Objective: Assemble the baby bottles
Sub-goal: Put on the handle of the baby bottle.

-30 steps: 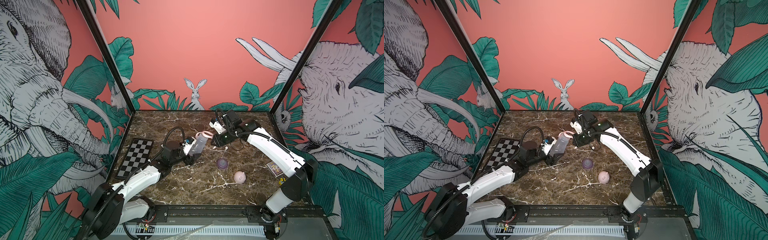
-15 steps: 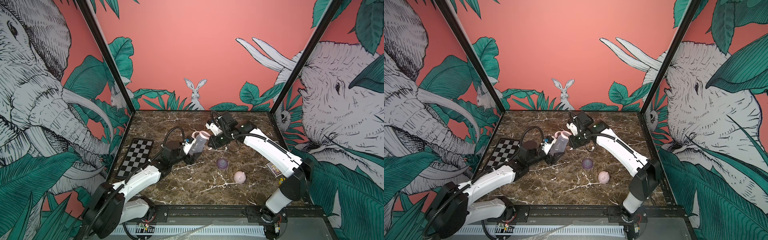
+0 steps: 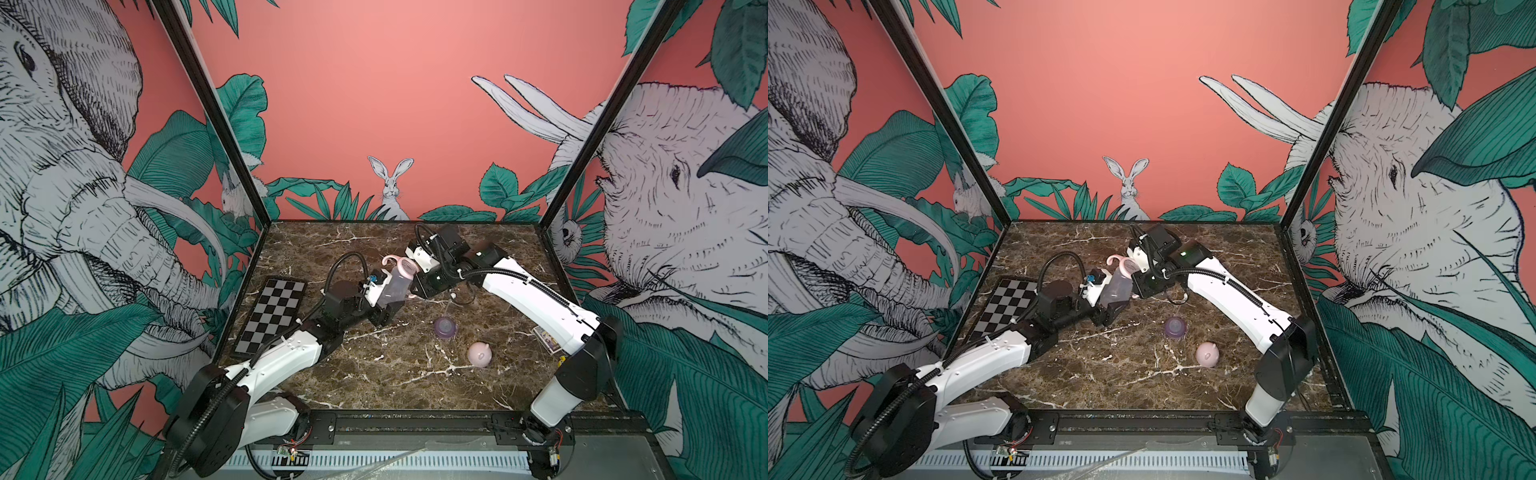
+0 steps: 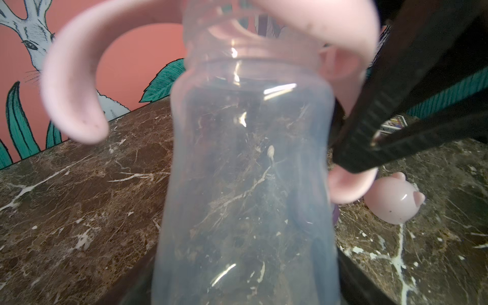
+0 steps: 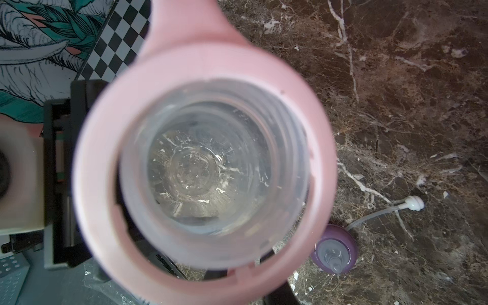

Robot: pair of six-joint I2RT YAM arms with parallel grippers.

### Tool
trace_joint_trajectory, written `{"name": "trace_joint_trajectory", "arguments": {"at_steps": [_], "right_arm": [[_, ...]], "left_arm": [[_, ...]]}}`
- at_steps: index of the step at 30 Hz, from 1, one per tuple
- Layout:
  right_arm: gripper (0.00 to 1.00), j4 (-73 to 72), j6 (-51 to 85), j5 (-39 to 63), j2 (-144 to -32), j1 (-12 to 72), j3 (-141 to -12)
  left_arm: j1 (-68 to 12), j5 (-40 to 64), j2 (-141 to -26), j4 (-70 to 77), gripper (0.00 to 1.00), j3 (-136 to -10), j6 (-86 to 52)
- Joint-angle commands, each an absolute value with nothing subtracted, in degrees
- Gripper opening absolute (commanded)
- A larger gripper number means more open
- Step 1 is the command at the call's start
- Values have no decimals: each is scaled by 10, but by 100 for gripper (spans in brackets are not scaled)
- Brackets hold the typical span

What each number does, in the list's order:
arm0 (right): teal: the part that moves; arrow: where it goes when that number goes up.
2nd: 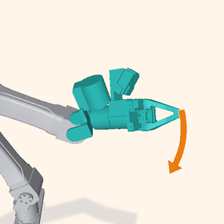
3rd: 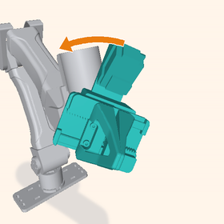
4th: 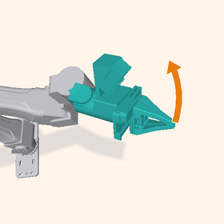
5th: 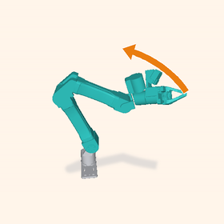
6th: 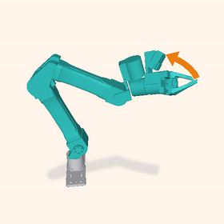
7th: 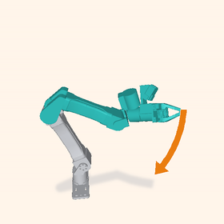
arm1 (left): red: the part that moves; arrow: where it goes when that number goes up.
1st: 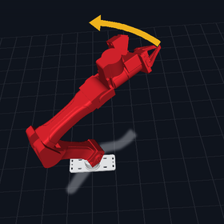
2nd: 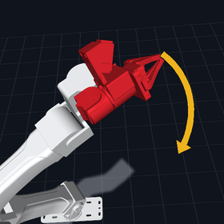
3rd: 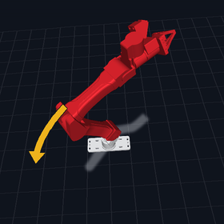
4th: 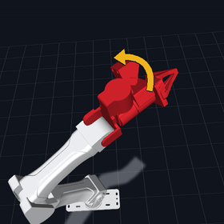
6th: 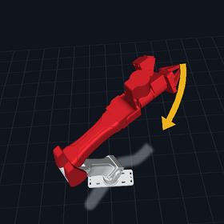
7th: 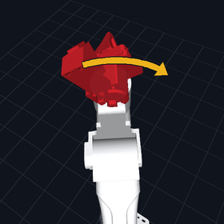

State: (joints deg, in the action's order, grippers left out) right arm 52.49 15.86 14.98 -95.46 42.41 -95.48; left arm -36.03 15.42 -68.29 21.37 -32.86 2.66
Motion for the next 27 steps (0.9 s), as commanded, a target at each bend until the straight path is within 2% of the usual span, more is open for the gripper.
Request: {"name": "trace_joint_trajectory", "arguments": {"at_steps": [1, 7, 17, 27], "right_arm": [[23, 545, 133, 141, -959, 430, -994], [23, 572, 115, 160, -970, 424, -1027], [22, 534, 127, 285, -954, 394, -995], [22, 618, 70, 327, -966, 375, -1042]], "left_arm": [[-367, 167, -664, 241, 55, -338, 40], [-372, 163, -650, 242, 55, -329, 50], [-373, 145, -623, 248, 55, -317, 59], [-376, 148, -625, 246, 55, -318, 78]]}}
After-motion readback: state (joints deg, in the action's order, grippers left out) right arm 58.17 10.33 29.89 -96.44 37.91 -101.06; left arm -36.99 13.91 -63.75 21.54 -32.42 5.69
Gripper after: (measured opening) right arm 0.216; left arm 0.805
